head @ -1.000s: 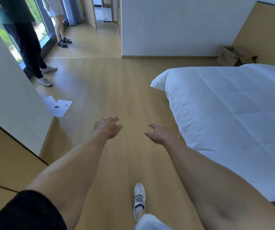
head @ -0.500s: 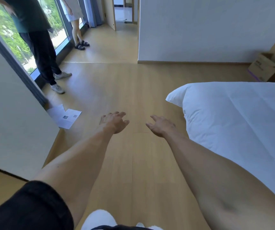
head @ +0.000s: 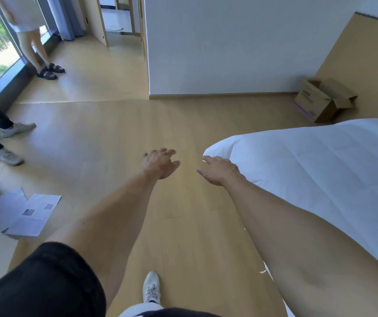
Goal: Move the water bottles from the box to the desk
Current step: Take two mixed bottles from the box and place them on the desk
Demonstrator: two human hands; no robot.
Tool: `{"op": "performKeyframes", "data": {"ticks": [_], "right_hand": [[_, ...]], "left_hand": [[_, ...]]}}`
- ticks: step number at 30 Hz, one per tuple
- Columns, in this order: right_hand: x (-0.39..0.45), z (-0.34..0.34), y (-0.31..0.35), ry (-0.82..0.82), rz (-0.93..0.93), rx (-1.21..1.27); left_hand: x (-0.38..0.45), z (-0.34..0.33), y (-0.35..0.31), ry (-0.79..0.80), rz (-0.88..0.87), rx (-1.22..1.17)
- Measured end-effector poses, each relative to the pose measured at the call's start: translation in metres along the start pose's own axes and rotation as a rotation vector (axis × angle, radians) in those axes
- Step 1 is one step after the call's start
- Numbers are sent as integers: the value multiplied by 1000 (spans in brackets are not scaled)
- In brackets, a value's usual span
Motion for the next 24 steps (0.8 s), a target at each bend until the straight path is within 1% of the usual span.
{"op": "performKeyframes", "data": {"ticks": [5,11,19,24], "right_hand": [[87,35,21,-33,-68,48],[175,56,35,-29,-113,87],[316,69,50,20,-102,84],[423,101,58,16,-62,111]], "left_hand": [[104,27,30,-10,-51,28],[195,37,54,24,-74,42],[320,60,81,42,-55,66],[418,92,95,30,-15,90]]}}
Point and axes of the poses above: each hand's wrist, its own x-axis towards the middle knuckle, its own z-axis out of the back of the hand, y = z × x, the point moved 10 cm from there along x, towards the middle knuckle, and after that the axes turned 12 degrees about x, right-handed, at the moved point
